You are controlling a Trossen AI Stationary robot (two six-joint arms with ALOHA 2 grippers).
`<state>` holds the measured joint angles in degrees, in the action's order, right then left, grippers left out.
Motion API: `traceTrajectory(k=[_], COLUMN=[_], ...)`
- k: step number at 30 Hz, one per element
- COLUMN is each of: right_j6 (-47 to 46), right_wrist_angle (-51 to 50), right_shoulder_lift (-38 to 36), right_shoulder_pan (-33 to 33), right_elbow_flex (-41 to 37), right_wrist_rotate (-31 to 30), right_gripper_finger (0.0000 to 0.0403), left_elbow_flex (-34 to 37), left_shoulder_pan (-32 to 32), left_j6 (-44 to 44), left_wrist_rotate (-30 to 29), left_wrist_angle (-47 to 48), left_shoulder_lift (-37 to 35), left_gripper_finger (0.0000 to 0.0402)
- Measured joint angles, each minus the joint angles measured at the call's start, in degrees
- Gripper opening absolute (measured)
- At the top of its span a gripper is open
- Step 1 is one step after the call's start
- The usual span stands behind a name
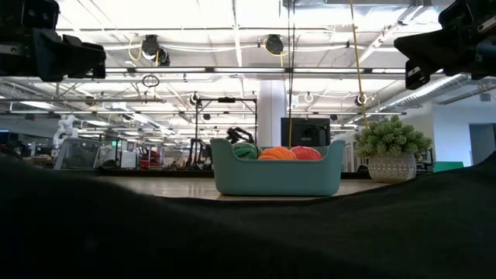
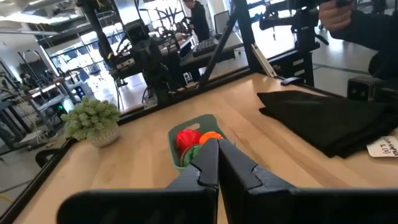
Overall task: Pick and placing Produce into tupperware
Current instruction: Return to Home Position
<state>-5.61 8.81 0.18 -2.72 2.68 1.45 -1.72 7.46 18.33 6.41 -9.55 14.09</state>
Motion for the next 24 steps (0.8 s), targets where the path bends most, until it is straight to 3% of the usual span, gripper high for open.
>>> traceTrajectory(k=[24], right_j6=[1.75], right_wrist_angle=[4.67], right_shoulder_lift=[-0.02], right_shoulder_pan=[0.00], right_elbow_flex=[-0.24], right_wrist_rotate=[-0.09], right_gripper_finger=[0.0000], left_elbow_flex=[0.00], left_shoulder_pan=[0.00], left_j6=[-6.69], left_wrist_rotate=[-2.42], left_wrist_angle=[0.29], left_shoulder_lift=[0.13], left_gripper_finger=[0.0008])
